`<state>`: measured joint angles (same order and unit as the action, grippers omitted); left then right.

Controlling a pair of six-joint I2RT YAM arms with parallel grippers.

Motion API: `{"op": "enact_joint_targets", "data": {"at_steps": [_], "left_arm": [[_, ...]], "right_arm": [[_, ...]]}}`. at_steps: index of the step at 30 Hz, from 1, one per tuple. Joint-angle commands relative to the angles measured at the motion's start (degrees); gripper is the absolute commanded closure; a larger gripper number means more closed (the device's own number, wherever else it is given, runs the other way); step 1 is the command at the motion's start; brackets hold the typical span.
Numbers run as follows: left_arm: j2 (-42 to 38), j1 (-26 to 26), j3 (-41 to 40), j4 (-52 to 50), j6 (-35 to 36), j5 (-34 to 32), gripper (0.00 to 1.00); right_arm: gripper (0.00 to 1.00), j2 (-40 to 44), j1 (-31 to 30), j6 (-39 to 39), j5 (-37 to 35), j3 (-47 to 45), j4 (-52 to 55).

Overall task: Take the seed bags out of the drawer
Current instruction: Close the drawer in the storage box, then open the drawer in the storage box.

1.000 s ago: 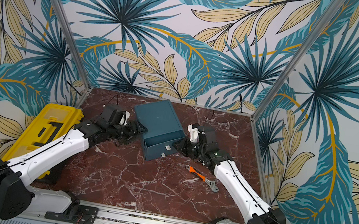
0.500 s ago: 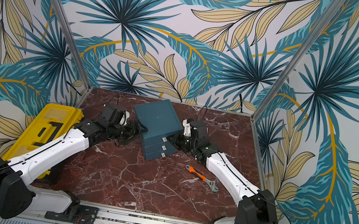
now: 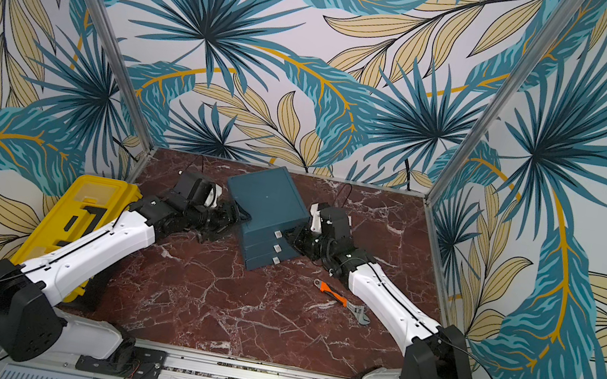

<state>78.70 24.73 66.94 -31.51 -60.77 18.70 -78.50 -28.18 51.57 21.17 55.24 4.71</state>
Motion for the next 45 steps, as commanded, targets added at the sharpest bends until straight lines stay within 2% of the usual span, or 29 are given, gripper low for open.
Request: {"op": "enact_joint_targets", "data": {"at_steps": [1,5,11,15,21,31,45], "left_arm": [[1.98,-0.49,2.60,-0.96,1.27,0.54,0.31],[3.24,-0.56,3.75,-0.26,1.78,1.55,0.32],[4.71,-0.56,3.51,0.30,1.97,3.00,0.33],[4.87,-0.55,3.26,-0.02,2.16,3.57,0.33],[4.68,-0.90,2.94,-0.94,2.42,4.65,0.33],[4.22,-2.14,2.25,-1.41,1.97,6.52,0.33],[3.35,-2.12,2.20,-3.27,2.00,6.17,0.33]], "right_arm": [[0.83,4.36,-0.62,1.18,-1.63,-4.69,-1.16],[0.69,7.33,-1.16,4.06,-2.89,-10.82,-3.90],[0.57,6.03,-3.13,9.16,-5.07,-16.44,-12.26],[0.53,2.60,-4.31,10.80,-6.18,-16.92,-16.83],[0.53,-1.99,-4.61,13.96,-7.45,-17.89,-25.25],[0.54,-6.96,-4.75,16.61,-8.89,-18.79,-32.39],[0.74,-11.39,-4.69,20.04,-9.21,-20.26,-41.58]]}}
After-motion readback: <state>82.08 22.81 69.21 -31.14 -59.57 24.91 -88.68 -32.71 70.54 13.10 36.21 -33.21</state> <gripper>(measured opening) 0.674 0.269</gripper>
